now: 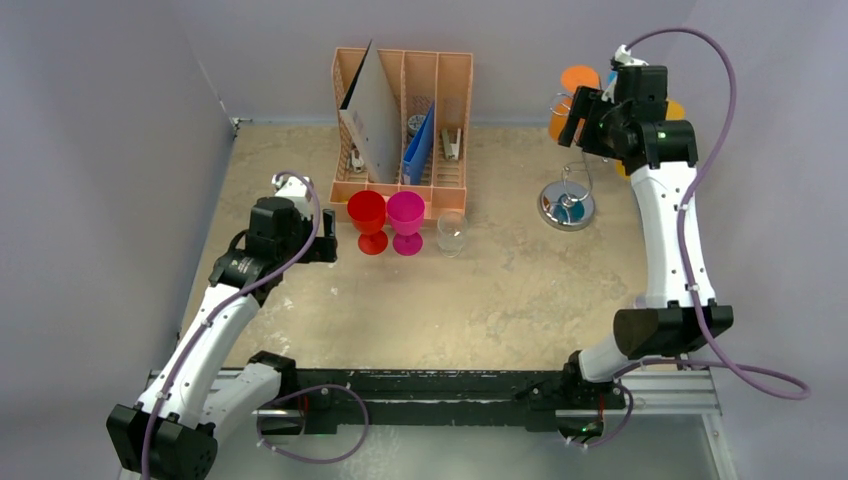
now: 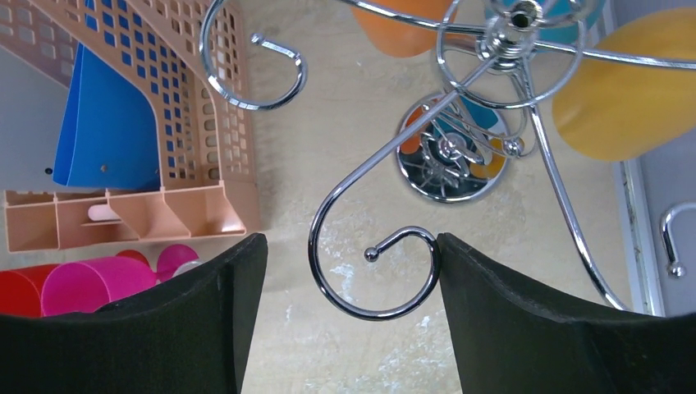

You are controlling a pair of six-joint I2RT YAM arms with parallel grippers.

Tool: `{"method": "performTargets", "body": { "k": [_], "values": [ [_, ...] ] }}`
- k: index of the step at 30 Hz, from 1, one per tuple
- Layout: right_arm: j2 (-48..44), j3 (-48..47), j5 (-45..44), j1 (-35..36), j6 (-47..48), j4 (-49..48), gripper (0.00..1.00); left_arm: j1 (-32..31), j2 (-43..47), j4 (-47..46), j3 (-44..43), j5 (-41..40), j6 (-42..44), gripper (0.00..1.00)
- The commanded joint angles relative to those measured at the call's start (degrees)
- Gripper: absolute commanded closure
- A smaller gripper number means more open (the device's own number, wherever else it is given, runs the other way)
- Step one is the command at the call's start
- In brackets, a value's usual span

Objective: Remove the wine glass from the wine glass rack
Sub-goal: Adjust the wine rack at the center of the board.

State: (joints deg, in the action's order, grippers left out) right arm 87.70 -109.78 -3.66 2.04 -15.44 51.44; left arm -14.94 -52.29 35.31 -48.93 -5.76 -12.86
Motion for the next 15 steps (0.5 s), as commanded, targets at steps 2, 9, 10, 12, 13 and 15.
{"method": "performTargets", "body": {
  "k": [2,9,10,12,13,15],
  "values": [
    [-0.16,-3.44,-2.34,3.18,1.46,1.15,0.23,0.35,-0.13,-1.46,-1.54,0.10,0.73,0.01],
    [1.06,-5.98,-1.39,4.19,2.73,1.38,0.22,0.35,-0.09,-1.47,-1.52,0.15,0.80,0.01],
    [1.24,-6.26,-1.01,4.26,2.52,1.44,0.22,0.35,-0.13,-1.47,-1.59,0.14,0.82,0.01],
    [1.71,-6.82,0.27,4.34,1.64,1.31,0.21,0.35,-0.15,-1.47,-1.54,0.14,0.82,0.01],
    [1.83,-6.85,0.78,4.34,1.28,1.08,0.21,0.35,-0.13,-1.47,-1.56,0.13,0.82,0.01],
    [2.09,-6.93,1.82,4.29,0.29,0.66,0.21,0.35,-0.09,-1.47,-1.55,0.10,0.82,0.01]
  ]
}}
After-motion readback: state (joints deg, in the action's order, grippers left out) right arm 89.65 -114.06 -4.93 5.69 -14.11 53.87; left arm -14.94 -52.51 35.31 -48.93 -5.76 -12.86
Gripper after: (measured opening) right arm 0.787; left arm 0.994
